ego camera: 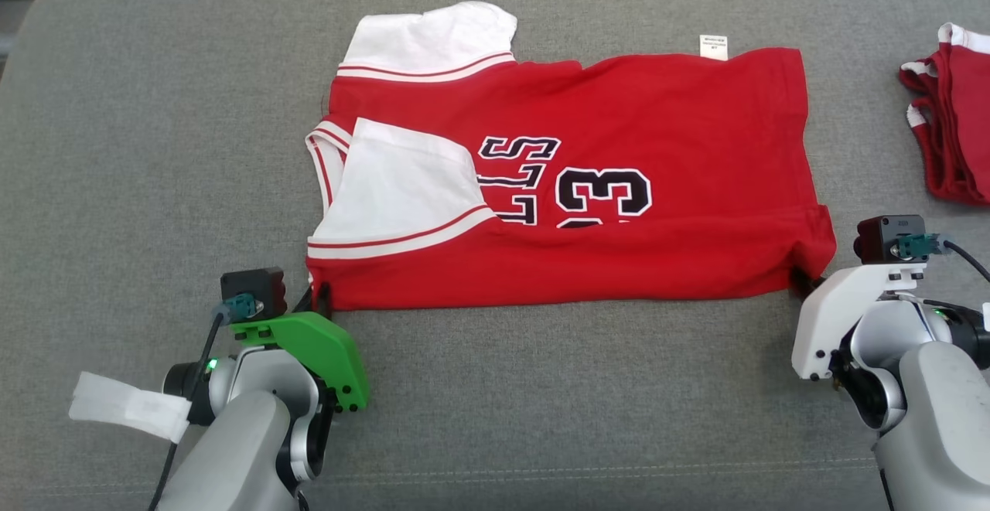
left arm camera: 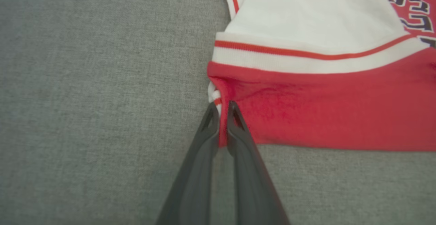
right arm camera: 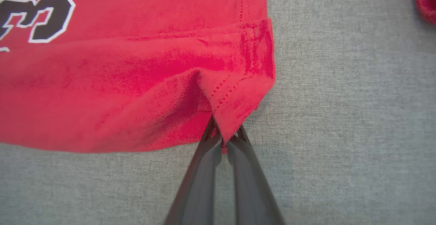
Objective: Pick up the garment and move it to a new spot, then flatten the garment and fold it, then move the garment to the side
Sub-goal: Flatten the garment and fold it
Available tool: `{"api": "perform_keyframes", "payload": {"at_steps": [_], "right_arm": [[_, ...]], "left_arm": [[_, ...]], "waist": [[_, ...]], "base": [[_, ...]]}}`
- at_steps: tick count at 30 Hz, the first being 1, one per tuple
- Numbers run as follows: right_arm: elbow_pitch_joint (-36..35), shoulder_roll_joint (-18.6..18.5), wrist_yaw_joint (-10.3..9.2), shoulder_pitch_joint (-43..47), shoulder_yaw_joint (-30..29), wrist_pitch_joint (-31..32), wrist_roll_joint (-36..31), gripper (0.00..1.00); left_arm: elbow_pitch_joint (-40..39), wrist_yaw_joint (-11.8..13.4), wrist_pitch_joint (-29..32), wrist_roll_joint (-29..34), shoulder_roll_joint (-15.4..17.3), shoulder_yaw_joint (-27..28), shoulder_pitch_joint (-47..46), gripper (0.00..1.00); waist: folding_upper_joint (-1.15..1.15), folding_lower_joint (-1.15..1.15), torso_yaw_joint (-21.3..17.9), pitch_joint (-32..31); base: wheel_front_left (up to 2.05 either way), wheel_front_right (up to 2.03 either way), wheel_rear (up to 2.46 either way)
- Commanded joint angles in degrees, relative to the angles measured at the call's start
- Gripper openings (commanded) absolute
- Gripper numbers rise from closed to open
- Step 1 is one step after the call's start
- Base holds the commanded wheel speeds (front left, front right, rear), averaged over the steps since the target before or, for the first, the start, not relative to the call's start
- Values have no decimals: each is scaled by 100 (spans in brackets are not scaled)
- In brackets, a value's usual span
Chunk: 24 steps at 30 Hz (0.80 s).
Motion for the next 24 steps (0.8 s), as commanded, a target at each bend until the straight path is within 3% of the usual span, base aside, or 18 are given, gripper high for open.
{"api": "perform_keyframes", "payload": {"at_steps": [1,17,24], "right_arm": [[26,-104,-15,115,-36,13,15,0],[-1044,-741,-15,1149,170,1142,675,0],[-1303,-756,-15,1469,147,1407,796,0]], "left_arm": [[-29,22,-49,-78,-21,30,112,0],[-924,381,245,-306,462,116,1263,0],[-1223,522,378,-404,585,88,1744,0]], "waist": [[0,0,-2,-69],[0,0,16,-865],[0,0,20,-999]], "base": [[0,0,0],[0,0,0],[0,0,0]]}}
